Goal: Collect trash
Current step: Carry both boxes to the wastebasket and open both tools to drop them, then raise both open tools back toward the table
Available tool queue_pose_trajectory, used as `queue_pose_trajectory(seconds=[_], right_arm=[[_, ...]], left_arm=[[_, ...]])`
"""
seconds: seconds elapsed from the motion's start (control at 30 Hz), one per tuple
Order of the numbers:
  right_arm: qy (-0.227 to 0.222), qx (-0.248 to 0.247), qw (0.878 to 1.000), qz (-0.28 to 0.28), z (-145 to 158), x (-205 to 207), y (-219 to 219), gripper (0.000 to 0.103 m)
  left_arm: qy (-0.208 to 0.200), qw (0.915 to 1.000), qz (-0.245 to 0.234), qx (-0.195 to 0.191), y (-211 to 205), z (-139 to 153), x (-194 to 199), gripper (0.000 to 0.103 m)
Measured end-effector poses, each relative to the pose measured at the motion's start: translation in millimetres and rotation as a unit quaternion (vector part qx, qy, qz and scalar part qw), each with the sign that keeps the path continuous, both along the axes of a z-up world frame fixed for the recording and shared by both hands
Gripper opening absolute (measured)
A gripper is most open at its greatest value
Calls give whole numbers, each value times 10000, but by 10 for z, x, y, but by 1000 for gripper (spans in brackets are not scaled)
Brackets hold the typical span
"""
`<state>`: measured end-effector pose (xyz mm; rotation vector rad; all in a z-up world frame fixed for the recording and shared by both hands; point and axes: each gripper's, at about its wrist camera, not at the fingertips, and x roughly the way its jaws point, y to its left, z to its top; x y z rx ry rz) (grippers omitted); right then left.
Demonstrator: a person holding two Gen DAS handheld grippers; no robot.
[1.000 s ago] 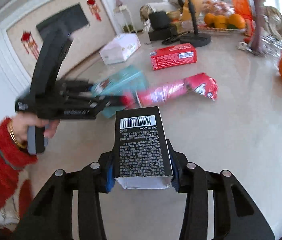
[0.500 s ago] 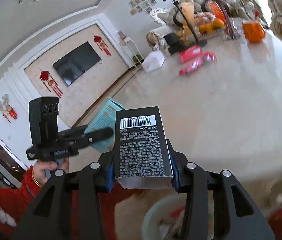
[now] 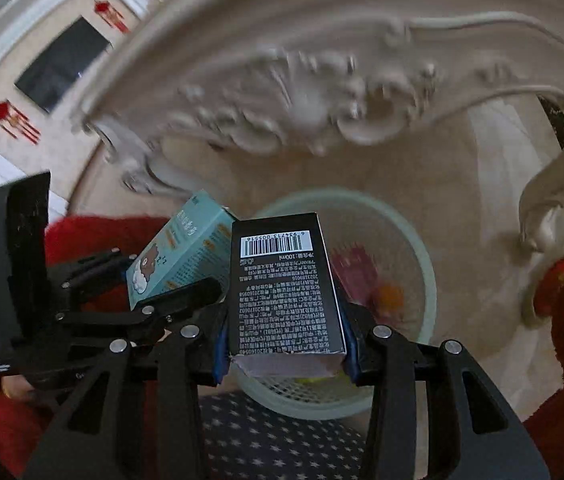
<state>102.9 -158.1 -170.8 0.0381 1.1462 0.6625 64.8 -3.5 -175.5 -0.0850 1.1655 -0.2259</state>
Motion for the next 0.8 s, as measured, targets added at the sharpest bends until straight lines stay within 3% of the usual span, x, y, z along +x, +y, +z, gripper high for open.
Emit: queue_pose_trajectory(seconds=[0.13,0.17,0.2,0.23,0.27,0.43,0.6,0.7,0.8], right_arm=[[20,-266,9996,-77,-127,21,51,42],[44,-305,9994,-127,-164,13,39,43],[105,-354,9991,-208,-199,48,25,50],[128,-404,9987,-288,-235,79,15,75],[122,-432,9984,-343,-310,40,-34,86],[309,-475,9971,-514,-381,47,-108,86],[197,-483,9969,-587,-319,12,-116,86],[3,-471,9972,-586,-205,-40,-103,86],[-488,-370,9967,-524,73,-154,-100,86]], left_arm=[[246,9997,82,19,48,-187,11,52],[403,9990,165,66,55,-252,38,63],[473,9985,237,161,44,-263,41,79],[507,9979,300,253,78,-304,25,80],[514,9977,345,281,84,-303,17,80],[444,9975,411,356,107,-280,7,86],[379,9982,312,347,91,-246,10,86],[322,9986,276,328,58,-205,26,86],[38,9992,278,294,79,-46,-19,86]])
